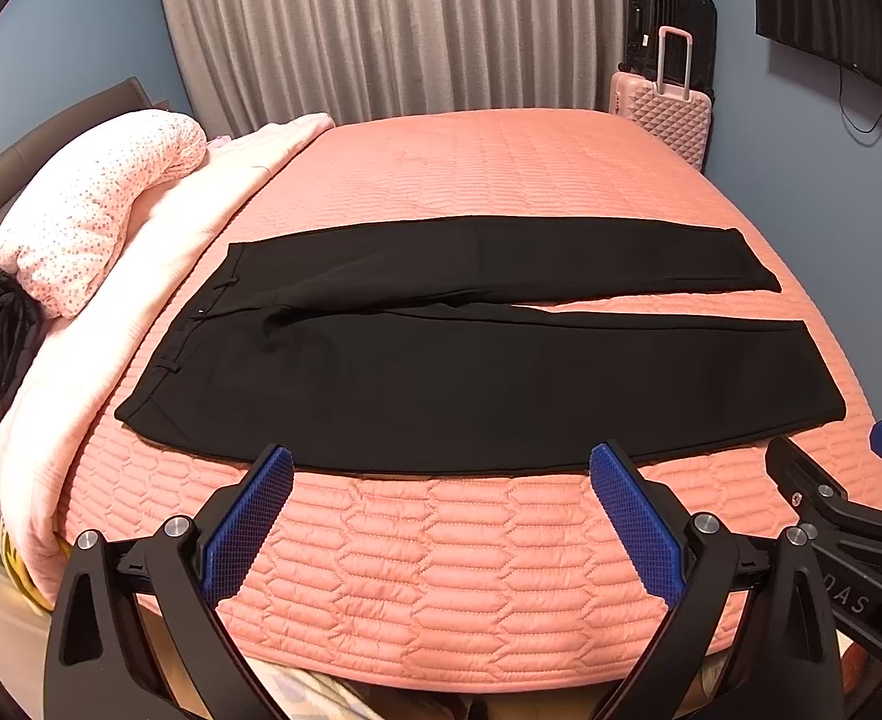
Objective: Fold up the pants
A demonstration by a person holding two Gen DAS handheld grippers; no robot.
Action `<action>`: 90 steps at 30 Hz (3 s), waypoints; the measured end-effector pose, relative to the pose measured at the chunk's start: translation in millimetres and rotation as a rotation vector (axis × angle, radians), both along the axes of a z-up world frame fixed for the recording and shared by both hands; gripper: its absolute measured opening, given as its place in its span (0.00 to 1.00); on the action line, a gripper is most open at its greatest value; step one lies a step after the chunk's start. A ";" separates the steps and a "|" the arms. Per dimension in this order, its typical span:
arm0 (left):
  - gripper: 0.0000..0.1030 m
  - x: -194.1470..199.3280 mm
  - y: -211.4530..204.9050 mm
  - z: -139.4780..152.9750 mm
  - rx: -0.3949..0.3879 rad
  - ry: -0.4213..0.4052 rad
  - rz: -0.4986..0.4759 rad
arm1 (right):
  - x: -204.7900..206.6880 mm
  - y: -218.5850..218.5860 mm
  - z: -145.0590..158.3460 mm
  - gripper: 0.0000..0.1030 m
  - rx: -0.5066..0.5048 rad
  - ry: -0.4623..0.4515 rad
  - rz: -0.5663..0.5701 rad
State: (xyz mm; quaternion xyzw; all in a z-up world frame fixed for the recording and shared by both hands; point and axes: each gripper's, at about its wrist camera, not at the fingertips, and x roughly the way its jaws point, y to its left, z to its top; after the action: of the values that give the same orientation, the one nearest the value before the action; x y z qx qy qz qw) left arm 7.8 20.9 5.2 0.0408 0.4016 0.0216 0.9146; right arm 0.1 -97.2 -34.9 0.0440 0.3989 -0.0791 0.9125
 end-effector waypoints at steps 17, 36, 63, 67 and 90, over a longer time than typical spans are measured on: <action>0.95 19.1 9.6 -13.5 -0.021 0.054 0.028 | 17.6 1.6 -6.6 0.96 0.010 0.025 0.074; 0.95 126.7 35.0 -61.9 0.010 0.126 0.135 | 298.1 -235.4 -72.4 0.96 -0.031 0.074 0.006; 0.95 378.7 213.6 -110.9 0.101 0.134 0.317 | 457.5 -324.5 -136.2 0.13 0.060 0.158 0.180; 0.95 439.9 315.3 -113.0 0.110 0.138 0.419 | 455.3 -324.8 -138.5 0.13 0.070 0.161 0.122; 0.08 325.1 352.8 -16.8 -0.175 0.026 0.135 | 294.3 -295.8 -0.2 0.11 0.076 -0.098 0.177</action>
State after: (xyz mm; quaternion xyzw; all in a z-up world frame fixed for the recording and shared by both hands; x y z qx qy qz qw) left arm 332.9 373.7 -11.6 -0.0660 0.4155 0.0475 0.9060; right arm 294.4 -393.1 -35.1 0.0470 0.3587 0.0191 0.9321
